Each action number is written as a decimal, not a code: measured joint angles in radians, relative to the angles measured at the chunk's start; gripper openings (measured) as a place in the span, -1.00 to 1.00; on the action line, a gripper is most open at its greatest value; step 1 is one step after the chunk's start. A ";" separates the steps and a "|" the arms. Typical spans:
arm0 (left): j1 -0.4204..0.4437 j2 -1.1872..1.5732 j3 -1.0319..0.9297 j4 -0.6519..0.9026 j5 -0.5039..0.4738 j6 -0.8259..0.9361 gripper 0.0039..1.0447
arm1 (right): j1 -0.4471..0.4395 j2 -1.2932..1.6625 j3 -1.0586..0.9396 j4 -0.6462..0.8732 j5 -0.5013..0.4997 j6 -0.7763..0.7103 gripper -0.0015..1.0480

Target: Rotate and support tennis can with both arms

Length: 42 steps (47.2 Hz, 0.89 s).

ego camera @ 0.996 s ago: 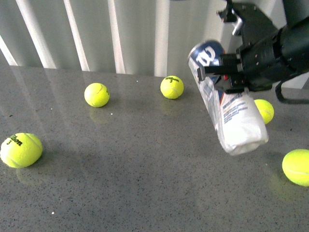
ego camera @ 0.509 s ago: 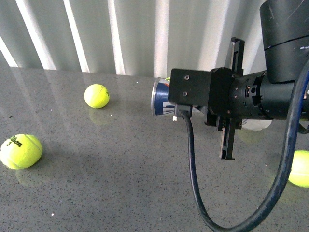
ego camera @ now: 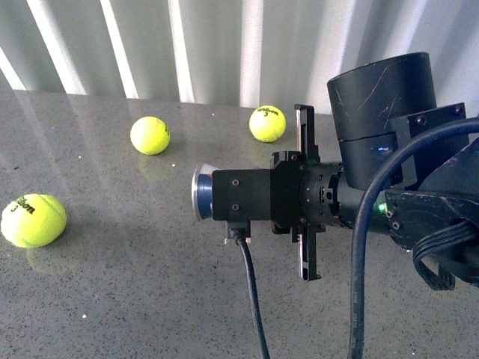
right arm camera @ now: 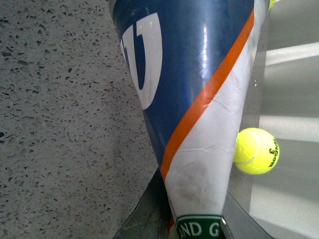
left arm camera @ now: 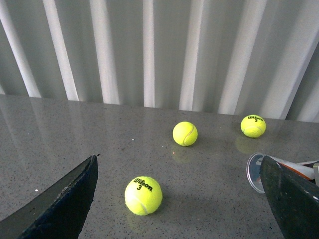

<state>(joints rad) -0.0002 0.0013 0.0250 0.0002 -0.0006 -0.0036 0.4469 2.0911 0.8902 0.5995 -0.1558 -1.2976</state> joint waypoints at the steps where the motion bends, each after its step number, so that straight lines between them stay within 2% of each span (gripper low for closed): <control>1: 0.000 0.000 0.000 0.000 0.000 0.000 0.88 | 0.000 0.011 0.000 0.006 0.001 0.003 -0.82; 24: 0.000 0.000 0.000 0.000 0.000 0.000 0.88 | -0.006 0.066 -0.037 0.043 0.005 0.001 -0.85; 42: 0.000 0.000 0.000 0.000 0.000 0.000 0.88 | -0.011 -0.027 -0.071 -0.078 0.021 0.045 0.62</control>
<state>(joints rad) -0.0002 0.0013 0.0250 0.0002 -0.0006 -0.0036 0.4362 2.0636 0.8192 0.5217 -0.1352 -1.2530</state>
